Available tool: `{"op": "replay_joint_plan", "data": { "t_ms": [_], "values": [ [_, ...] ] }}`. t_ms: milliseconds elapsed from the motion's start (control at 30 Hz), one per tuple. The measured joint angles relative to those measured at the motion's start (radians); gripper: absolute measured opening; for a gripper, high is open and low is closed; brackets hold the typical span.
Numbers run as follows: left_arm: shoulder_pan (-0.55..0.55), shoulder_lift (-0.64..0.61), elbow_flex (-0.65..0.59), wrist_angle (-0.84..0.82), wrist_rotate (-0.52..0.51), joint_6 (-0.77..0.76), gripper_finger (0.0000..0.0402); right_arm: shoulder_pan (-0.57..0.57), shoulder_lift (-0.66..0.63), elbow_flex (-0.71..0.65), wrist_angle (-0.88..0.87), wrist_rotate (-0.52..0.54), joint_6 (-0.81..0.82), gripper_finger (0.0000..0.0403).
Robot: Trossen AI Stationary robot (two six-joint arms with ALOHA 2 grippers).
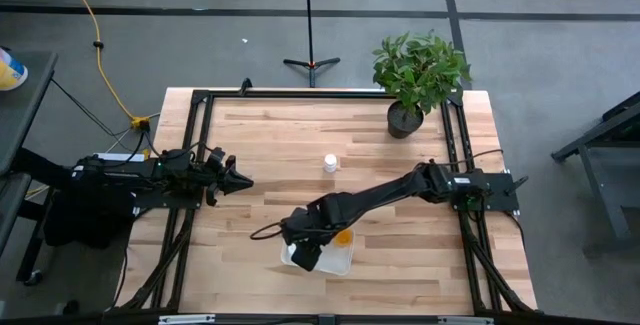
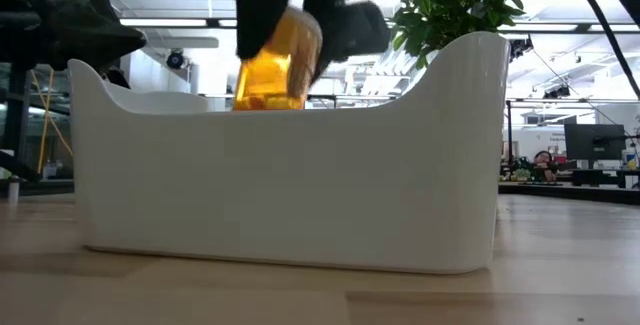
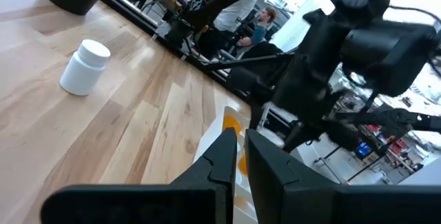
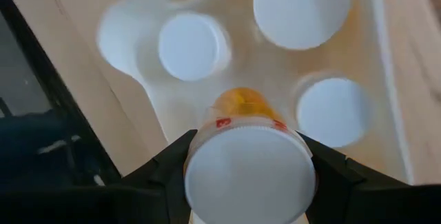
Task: Pick and place pill bottles into a basket
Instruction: Put the orange medicine bottle into the container, then put the white medicine bottle into the container
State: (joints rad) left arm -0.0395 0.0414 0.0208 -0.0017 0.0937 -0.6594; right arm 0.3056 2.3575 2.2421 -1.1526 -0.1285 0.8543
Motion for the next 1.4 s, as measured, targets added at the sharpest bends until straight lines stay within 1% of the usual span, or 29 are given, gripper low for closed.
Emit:
{"op": "replay_joint_plan", "data": {
  "t_ms": [167, 333, 433, 667, 800, 900, 1100, 1300, 1400],
  "values": [
    [0.0, 0.0, 0.0, 0.0, 0.0, 0.001, 0.0067, 0.0, 0.047, 0.0, 0.007, -0.046, -0.025, 0.0201],
    [0.0, 0.0, 0.0, 0.0, 0.0, 0.001, 0.0067, -0.012, 0.055, 0.0, 0.018, -0.044, -0.036, 0.0198],
    [0.0, 0.0, 0.0, 0.0, 0.0, 0.0, 0.0067, -0.02, 0.054, 0.011, 0.025, -0.063, -0.071, 0.0215],
    [0.0, 0.0, 0.0, 0.0, 0.0, 0.0, 0.0067, -0.021, 0.053, 0.017, 0.063, -0.096, -0.082, 0.0262],
    [0.0, 0.0, 0.0, 0.0, 0.0, 0.0, 0.0067, -0.021, 0.053, 0.017, 0.073, -0.114, -0.111, 0.0279],
    [0.0, 0.0, 0.0, 0.0, 0.0, 0.0, 0.0067, -0.029, 0.053, 0.017, 0.072, -0.125, -0.118, 0.0284],
    [0.0, 0.0, 0.0, 0.0, 0.0, 0.0, 0.0067, -0.059, 0.053, 0.017, 0.062, -0.188, -0.135, 0.0286],
    [0.0, 0.0, 0.0, 0.0, 0.0, 0.0, 0.0067, -0.1, 0.053, 0.02, 0.03, -0.311, -0.132, 0.0286],
    [0.0, 0.0, 0.0, 0.0, 0.0, 0.0, 0.0067, -0.117, 0.053, 0.064, -0.011, -0.339, -0.134, 0.0287]
  ]
}}
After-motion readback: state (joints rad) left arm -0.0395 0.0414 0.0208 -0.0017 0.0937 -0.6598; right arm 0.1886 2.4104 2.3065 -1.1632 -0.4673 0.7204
